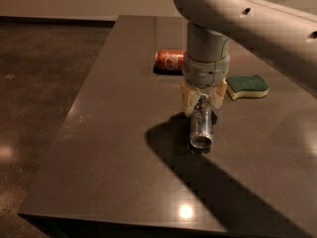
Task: Place redbull can upright
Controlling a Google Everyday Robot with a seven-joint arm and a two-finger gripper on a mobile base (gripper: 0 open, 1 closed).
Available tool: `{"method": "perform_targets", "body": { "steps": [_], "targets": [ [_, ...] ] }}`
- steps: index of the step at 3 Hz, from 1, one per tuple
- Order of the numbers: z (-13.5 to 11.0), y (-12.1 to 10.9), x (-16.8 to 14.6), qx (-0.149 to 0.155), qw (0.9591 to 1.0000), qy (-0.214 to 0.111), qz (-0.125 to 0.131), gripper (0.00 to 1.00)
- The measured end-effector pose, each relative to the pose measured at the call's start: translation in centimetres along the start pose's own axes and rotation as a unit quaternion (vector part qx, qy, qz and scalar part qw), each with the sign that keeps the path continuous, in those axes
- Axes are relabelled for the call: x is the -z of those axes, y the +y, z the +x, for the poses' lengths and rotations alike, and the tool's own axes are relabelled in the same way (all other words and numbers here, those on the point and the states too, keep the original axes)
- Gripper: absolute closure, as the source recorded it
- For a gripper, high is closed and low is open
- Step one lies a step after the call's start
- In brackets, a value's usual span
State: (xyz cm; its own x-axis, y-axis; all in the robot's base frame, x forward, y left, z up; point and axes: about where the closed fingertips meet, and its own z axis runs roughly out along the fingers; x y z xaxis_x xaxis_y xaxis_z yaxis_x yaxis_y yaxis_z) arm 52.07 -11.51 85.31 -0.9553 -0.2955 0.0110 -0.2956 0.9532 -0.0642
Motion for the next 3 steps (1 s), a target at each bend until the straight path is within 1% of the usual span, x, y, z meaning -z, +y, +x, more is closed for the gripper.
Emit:
{"method": "perform_targets", "body": {
  "steps": [1,2,3],
  "targets": [
    [-0.3,0.4,0.5,0.012,0.9999,-0.009,-0.006,0.71],
    [-0.5,0.6,1.3,0.039,0.9990,-0.023,-0.010,0.93],
    [-0.8,1.1,2.1,0.082,0.9956,-0.044,-0.015,1.00]
  ]
}}
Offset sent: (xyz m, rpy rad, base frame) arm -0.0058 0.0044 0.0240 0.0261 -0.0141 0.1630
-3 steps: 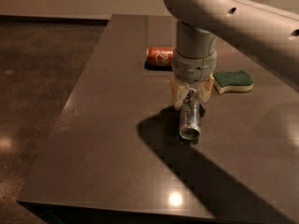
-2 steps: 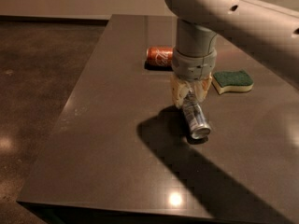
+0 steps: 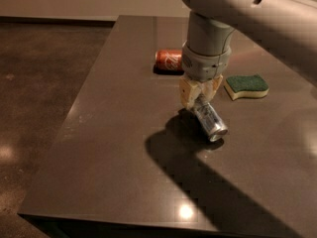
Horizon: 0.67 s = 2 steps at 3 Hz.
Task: Place redbull can upright
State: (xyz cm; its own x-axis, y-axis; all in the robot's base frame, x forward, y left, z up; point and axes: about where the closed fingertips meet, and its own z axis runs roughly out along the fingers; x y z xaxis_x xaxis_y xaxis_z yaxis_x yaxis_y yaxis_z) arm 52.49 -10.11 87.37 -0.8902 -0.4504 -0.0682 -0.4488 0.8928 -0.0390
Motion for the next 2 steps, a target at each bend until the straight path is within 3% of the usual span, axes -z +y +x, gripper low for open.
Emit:
{"method": "perform_targets", "body": {
  "steps": [1,2],
  "targets": [
    [-0.6,1.2,1.3,0.070,0.9967,-0.041,0.003,1.00],
    [-1.2,2.9,2.7,0.152,0.9834,-0.099,-0.003,1.00]
  ]
}}
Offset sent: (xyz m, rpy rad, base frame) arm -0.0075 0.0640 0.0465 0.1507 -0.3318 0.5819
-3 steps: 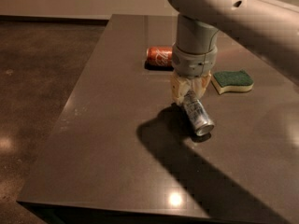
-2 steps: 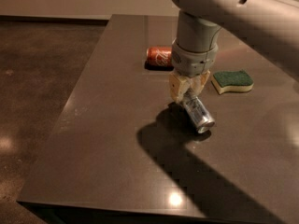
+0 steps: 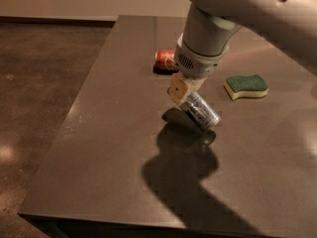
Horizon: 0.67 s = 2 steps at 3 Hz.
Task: Place redbull can upright
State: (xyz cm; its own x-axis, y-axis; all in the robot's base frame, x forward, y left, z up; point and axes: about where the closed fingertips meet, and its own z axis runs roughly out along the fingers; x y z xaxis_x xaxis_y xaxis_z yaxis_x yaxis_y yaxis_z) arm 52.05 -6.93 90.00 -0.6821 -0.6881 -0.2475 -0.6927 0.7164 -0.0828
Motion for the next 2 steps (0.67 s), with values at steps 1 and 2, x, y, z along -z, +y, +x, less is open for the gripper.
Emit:
{"method": "perform_targets", "body": {
  "steps": [1,2],
  "targets": [
    [-1.9,1.7,0.9,0.074,0.9926,-0.095,-0.011,1.00],
    [-3.3,2.0,1.6,0.084,0.9815,-0.171,-0.020,1.00]
  ]
}}
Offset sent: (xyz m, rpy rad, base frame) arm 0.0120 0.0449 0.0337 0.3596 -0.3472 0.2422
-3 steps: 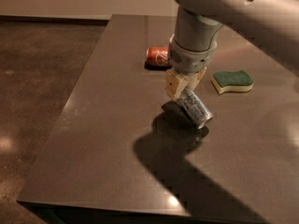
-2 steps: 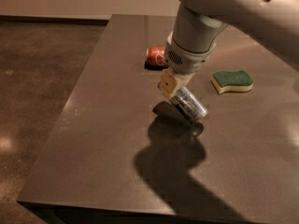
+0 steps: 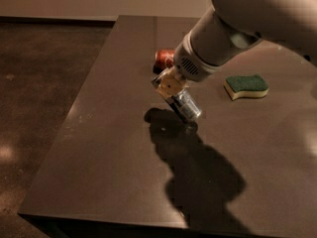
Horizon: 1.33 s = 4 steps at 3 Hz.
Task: Place redbull can upright
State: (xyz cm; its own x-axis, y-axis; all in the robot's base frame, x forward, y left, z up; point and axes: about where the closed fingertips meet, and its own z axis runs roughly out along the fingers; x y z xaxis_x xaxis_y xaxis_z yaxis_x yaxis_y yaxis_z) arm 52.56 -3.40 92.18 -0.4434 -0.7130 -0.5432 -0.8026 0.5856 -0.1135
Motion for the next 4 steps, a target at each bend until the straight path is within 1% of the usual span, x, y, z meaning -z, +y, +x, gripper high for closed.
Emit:
{"method": "perform_targets", "body": {
  "steps": [1,2,3,4],
  "targets": [
    [-1.9,0.5,0.5,-0.014,0.9957,-0.091,0.011,1.00],
    [-3.1,0.6,0.8,-0.019,0.9899,-0.139,0.017,1.00],
    [-3.7,0.7,0.7,-0.021,0.9816,-0.190,0.013,1.00],
    [-4.1,0.8,0.8,-0.015,0.9742,-0.225,0.009,1.00]
  ]
}}
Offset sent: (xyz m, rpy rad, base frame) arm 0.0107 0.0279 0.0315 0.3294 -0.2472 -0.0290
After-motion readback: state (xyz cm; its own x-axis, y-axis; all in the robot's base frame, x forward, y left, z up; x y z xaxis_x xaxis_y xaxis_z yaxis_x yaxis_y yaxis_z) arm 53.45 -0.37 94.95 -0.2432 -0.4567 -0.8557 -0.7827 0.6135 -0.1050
